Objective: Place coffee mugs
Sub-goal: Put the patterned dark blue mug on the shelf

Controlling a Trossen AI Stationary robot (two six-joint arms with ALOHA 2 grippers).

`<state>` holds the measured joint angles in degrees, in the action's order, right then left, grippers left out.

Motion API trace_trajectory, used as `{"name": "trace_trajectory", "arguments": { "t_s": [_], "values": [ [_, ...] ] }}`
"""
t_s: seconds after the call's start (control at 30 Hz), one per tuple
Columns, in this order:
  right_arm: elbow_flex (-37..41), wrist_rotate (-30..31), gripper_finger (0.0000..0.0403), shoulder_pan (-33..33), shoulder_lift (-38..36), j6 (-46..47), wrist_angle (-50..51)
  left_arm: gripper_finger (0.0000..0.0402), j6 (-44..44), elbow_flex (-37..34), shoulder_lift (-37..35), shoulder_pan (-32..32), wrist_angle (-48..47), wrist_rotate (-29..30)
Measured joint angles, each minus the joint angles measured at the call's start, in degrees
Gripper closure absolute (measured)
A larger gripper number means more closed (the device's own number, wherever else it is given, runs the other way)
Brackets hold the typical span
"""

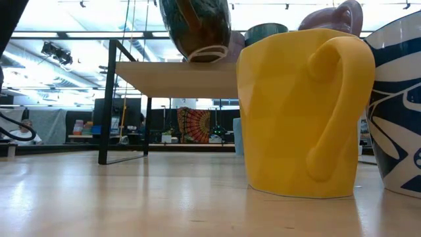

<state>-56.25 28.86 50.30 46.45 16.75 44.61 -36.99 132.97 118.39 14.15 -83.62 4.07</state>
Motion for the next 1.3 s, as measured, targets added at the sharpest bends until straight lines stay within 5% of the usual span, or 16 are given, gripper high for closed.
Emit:
{"name": "trace_trajectory", "arguments": {
  "t_s": [0.5,1.3],
  "values": [
    [0.0,-0.1,0.0227,0.0,0.0,0.0,0.0,0.0361,3.2,-0.2,-0.7,-0.2,0.6,4.2],
    [0.0,-0.6,0.0227,0.0,0.0,0.0,0.0,0.0351,6.9,-0.2,0.4,-2.1,0.2,2.7]
  ]
}}
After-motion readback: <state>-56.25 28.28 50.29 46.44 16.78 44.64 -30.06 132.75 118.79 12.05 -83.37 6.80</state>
